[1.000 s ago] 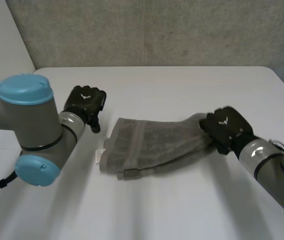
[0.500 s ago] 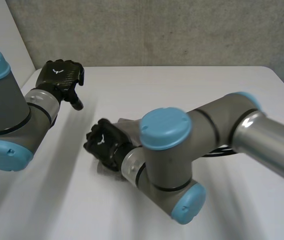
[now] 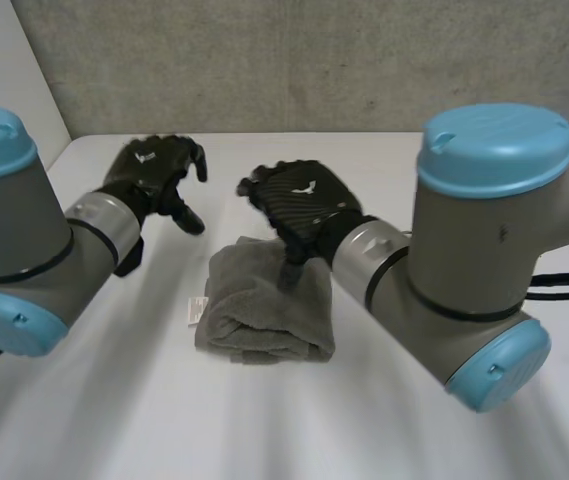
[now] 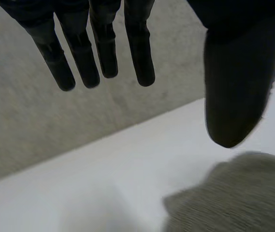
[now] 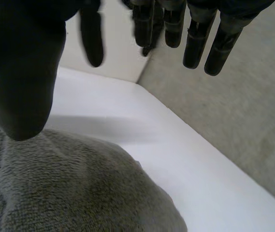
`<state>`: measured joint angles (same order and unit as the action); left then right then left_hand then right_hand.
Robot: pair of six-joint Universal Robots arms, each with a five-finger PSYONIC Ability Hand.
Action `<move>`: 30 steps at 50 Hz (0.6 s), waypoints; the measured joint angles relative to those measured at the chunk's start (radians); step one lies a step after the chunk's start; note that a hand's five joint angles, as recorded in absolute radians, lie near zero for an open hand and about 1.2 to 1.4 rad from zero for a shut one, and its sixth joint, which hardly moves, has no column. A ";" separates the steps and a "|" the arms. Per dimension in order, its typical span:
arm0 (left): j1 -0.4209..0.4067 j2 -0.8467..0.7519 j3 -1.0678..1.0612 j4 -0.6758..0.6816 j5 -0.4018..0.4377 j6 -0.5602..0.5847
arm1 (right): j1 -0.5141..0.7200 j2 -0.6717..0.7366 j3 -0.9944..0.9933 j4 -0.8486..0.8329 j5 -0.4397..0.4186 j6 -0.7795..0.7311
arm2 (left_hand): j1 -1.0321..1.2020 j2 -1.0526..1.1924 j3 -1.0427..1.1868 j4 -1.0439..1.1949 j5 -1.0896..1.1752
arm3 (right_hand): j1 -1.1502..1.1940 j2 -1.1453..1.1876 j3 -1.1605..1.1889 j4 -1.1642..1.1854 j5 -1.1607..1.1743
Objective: Fold the towel.
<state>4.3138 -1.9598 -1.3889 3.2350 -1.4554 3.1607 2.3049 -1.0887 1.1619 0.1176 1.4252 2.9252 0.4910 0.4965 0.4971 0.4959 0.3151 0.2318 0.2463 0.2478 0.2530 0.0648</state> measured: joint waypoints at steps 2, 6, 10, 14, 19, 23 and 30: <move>-0.007 -0.002 -0.031 -0.006 0.013 -0.031 | -0.024 0.006 0.005 0.002 0.004 0.057 | -0.050 -0.054 -0.049 -0.050 -0.050 | 0.000 0.000 0.000 0.000 -0.001; -0.018 -0.004 -0.092 -0.012 0.029 -0.063 | -0.049 0.040 0.003 0.007 0.014 0.121 | -0.125 -0.132 -0.131 -0.131 -0.130 | 0.000 0.000 0.000 0.000 -0.001; -0.025 -0.008 -0.155 -0.014 0.037 -0.076 | -0.056 0.095 -0.005 0.010 0.048 0.154 | -0.174 -0.180 -0.181 -0.180 -0.181 | 0.000 0.000 0.000 0.000 -0.001; -0.025 -0.020 -0.206 -0.009 0.040 -0.077 | -0.051 0.154 -0.015 0.011 0.101 0.167 | -0.225 -0.236 -0.237 -0.235 -0.235 | 0.000 0.000 0.000 0.000 -0.001; -0.019 -0.048 -0.244 0.009 0.042 -0.070 | -0.046 0.217 -0.030 0.011 0.156 0.175 | -0.234 -0.244 -0.245 -0.245 -0.243 | 0.000 0.000 0.000 0.000 -0.001; -0.015 -0.069 -0.264 0.030 0.042 -0.065 | -0.047 0.250 -0.035 0.011 0.182 0.176 | -0.234 -0.244 -0.245 -0.245 -0.244 | 0.000 0.000 0.000 0.000 0.000; -0.011 -0.094 -0.285 0.076 0.043 -0.049 | -0.051 0.282 -0.037 0.010 0.194 0.169 | -0.234 -0.245 -0.245 -0.245 -0.246 | 0.000 0.000 0.000 0.000 -0.001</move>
<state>4.3030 -2.0534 -1.6734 3.3115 -1.4126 3.1113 2.2538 -0.8066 1.1251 0.1273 1.6193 3.0946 0.2566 0.2514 0.2523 0.2510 0.0696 0.2317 0.2463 0.2478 0.2530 0.0642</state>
